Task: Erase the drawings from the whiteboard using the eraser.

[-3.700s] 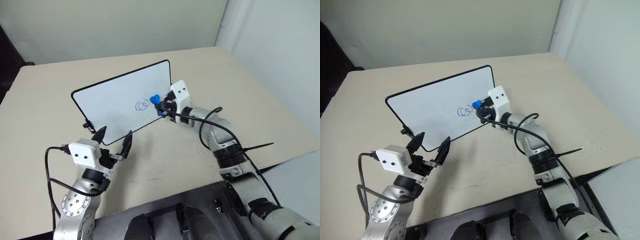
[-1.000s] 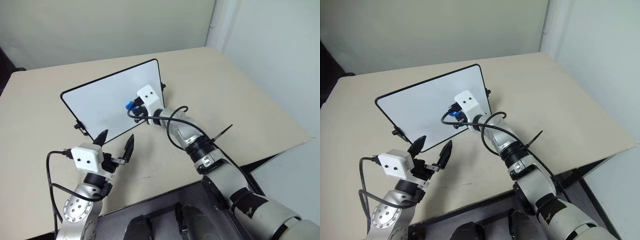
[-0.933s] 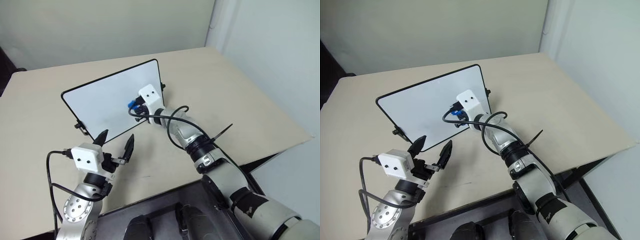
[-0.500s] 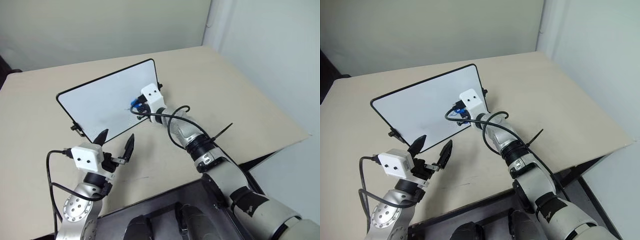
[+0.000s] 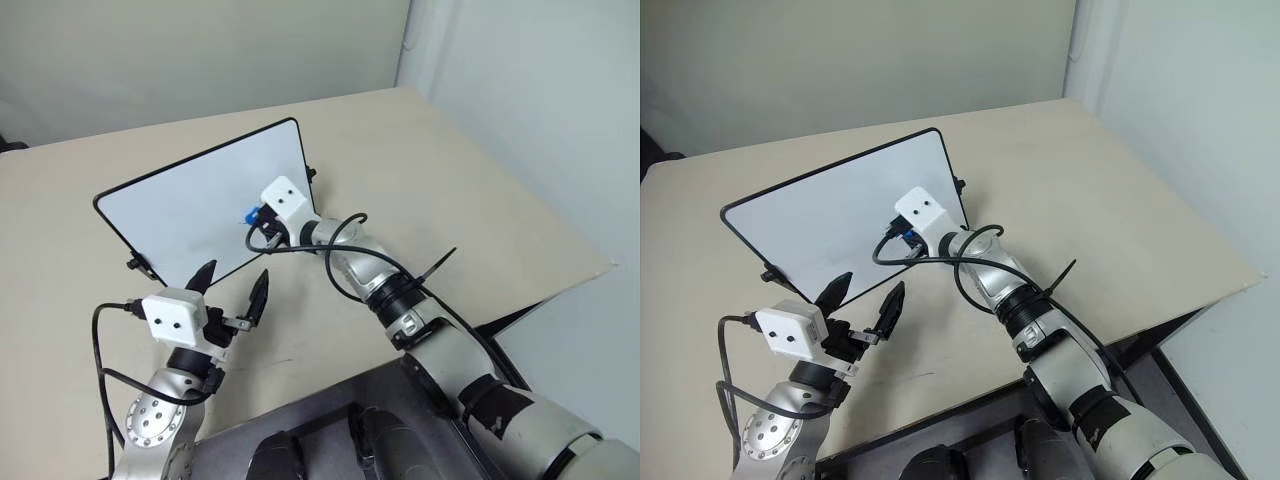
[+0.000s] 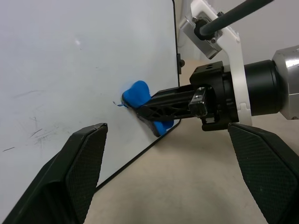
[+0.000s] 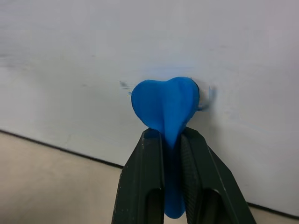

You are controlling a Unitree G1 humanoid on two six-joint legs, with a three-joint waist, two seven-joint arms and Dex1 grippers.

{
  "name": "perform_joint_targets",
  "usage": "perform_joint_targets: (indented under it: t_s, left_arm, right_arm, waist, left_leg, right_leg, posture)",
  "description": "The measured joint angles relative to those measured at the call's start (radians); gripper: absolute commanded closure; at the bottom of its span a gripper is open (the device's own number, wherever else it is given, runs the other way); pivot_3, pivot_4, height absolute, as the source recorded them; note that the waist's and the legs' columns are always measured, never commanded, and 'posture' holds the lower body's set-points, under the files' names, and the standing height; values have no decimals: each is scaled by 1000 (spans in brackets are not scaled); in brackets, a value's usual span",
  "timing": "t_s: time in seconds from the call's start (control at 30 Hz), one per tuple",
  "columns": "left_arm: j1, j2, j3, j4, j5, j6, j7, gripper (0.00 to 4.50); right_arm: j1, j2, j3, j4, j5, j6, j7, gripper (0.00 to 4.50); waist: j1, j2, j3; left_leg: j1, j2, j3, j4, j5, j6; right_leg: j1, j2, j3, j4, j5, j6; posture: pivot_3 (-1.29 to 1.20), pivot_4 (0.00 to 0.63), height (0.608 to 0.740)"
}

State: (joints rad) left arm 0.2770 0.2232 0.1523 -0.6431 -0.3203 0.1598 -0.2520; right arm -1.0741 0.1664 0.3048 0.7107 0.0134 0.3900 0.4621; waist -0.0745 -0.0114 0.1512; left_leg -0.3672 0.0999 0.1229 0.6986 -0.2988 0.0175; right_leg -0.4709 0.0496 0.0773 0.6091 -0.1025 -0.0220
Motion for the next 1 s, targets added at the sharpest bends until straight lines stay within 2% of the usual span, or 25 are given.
perform_joint_targets:
  t_s: [0.73, 1.0]
  left_arm:
    - [-19, -2, -15, -3, 0, 0, -7, 0]
    - [-36, -2, -16, 17, 0, 0, -8, 0]
  right_arm:
    - [25, -13, 29, -23, -19, 33, 13, 4276]
    - [24, -16, -31, 22, -15, 30, -46, 4276]
  waist:
    - [10, -1, 0]
    - [17, -1, 0]
  left_leg:
    - [0, 0, 0, 0, -1, 0]
    - [0, 0, 0, 2, 0, 1]
  right_leg:
    - [1, 0, 0, -1, 1, -3]
    - [2, 0, 0, 0, 1, -2]
  posture:
    - [0, 150, 735]
    - [0, 150, 735]
